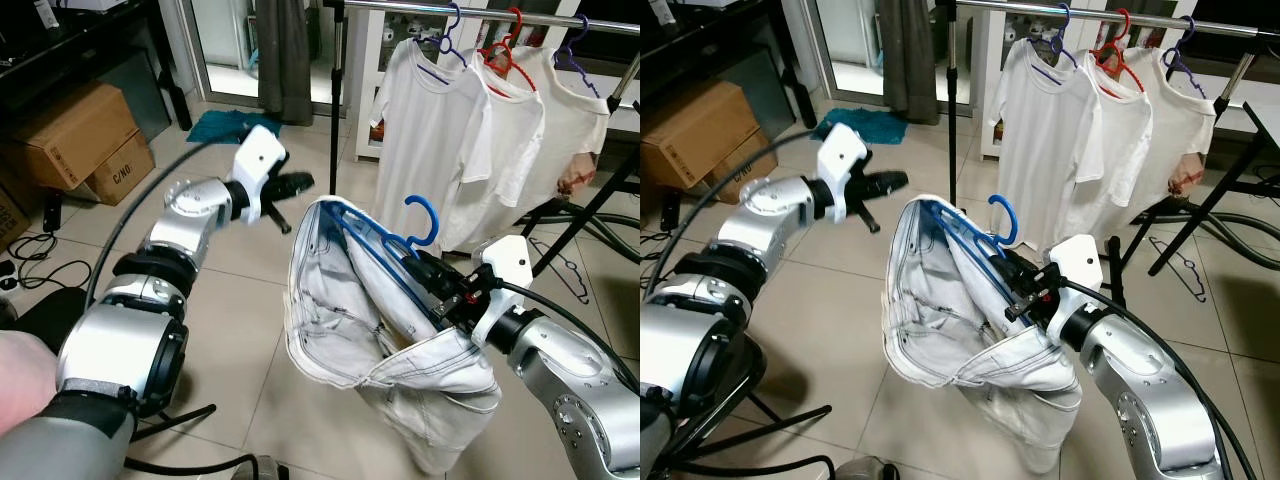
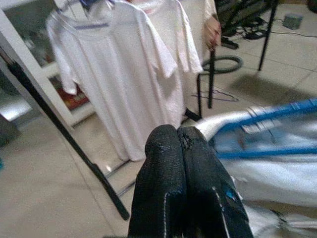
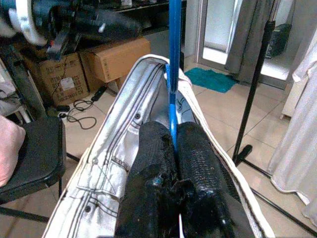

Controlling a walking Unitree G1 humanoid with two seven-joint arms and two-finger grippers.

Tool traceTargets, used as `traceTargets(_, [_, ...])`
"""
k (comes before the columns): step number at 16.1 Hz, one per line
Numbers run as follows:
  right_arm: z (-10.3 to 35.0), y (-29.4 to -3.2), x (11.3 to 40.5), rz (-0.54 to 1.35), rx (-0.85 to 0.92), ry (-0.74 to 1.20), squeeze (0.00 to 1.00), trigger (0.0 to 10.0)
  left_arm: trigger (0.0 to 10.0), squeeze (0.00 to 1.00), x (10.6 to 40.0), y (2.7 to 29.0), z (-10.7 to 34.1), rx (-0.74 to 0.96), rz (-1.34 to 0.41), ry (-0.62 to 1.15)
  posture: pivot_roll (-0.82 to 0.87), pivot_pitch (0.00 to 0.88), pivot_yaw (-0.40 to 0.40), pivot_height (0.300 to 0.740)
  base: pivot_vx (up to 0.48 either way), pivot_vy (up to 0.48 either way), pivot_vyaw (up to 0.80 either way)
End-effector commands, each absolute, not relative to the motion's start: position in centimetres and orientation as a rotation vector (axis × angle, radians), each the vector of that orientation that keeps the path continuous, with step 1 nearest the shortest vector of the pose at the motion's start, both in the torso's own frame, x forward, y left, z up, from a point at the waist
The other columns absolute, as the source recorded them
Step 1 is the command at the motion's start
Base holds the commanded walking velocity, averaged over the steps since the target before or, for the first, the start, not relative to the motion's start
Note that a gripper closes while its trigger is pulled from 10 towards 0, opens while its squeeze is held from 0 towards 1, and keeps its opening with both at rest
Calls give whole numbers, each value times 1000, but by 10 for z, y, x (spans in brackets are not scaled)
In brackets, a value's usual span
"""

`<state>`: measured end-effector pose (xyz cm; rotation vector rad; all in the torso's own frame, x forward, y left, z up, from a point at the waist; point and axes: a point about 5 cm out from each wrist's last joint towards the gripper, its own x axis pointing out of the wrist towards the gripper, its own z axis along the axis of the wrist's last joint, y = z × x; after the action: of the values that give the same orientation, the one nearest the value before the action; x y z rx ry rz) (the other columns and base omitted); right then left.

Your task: Hang hanger

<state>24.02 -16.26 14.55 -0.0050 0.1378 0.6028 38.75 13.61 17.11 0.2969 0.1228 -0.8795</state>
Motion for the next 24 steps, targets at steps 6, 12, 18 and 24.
traceTargets(6, [167, -160, 241, 609, -10, 53, 0, 10000, 10000, 1000, 370, 144, 160, 15, -1059, 114, -54, 0, 57, 740, 0, 0, 0])
traceTargets(12, [180, -153, 236, 629, -35, 14, 0, 10000, 10000, 1000, 354, 179, 147, 53, -1099, 208, -54, 0, 63, 740, 0, 0, 0])
traceTargets(18, [184, -144, 227, 718, -48, 12, 0, 10000, 10000, 1000, 360, 178, 154, 131, -1032, 174, -60, 0, 69, 740, 0, 0, 0])
traceTargets(24, [183, -146, 225, 710, -73, 29, 0, 10000, 10000, 0, 348, 201, 183, 100, -1146, 164, -69, 0, 88, 740, 0, 0, 0])
